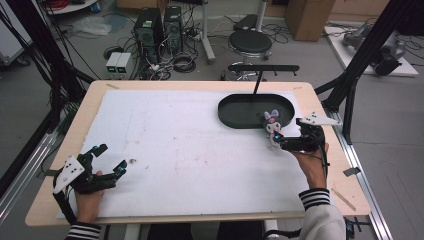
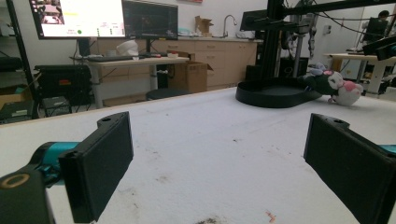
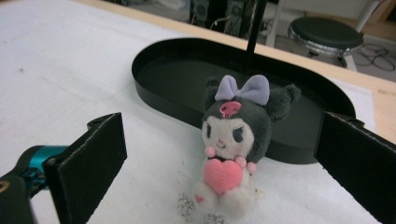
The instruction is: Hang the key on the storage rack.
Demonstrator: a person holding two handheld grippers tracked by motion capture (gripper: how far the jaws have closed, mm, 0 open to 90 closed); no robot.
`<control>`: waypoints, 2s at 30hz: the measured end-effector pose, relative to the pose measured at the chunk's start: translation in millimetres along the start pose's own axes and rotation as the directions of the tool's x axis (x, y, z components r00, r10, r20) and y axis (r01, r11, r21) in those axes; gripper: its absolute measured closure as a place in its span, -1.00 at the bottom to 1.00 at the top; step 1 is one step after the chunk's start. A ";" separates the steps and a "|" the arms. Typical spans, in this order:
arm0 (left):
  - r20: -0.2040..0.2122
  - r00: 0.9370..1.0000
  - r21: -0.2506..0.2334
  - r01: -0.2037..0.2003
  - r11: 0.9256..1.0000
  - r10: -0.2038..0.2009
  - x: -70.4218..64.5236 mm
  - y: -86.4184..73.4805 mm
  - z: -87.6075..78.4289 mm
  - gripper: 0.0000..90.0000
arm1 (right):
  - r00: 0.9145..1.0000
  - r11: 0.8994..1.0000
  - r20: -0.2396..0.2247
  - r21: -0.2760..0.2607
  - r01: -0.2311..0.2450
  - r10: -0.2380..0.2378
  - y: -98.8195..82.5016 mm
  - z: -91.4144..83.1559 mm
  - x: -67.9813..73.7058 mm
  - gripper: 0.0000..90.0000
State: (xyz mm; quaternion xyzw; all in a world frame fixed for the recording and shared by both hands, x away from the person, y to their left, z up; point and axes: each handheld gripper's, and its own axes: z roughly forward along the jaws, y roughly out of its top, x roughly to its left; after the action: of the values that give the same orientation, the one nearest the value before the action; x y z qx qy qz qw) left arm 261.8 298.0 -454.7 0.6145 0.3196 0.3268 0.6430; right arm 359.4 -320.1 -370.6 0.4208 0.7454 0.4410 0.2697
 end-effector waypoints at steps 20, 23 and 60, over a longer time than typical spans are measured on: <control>-0.001 1.000 0.002 0.001 1.000 -0.001 0.0 0.0 0.4 -0.81 | 0.998 0.963 0.054 0.268 0.022 -0.038 11.1 35.7 -7.0 -0.92; 0.001 1.000 0.003 -0.001 1.000 0.001 -0.3 0.0 0.4 -0.81 | 0.998 0.955 0.050 0.296 0.013 -0.029 9.6 41.5 -6.0 -0.91; -0.003 1.000 0.003 0.002 1.000 -0.002 0.1 0.0 0.5 -0.81 | 0.995 0.854 0.088 0.520 -0.014 -0.037 -5.5 79.4 -8.8 -0.41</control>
State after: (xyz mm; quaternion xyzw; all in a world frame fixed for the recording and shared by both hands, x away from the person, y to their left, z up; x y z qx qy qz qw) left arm 262.3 297.8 -454.7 0.6147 0.3217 0.3264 0.6419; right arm 423.2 -294.9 -412.1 0.4940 0.8256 0.2012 0.1838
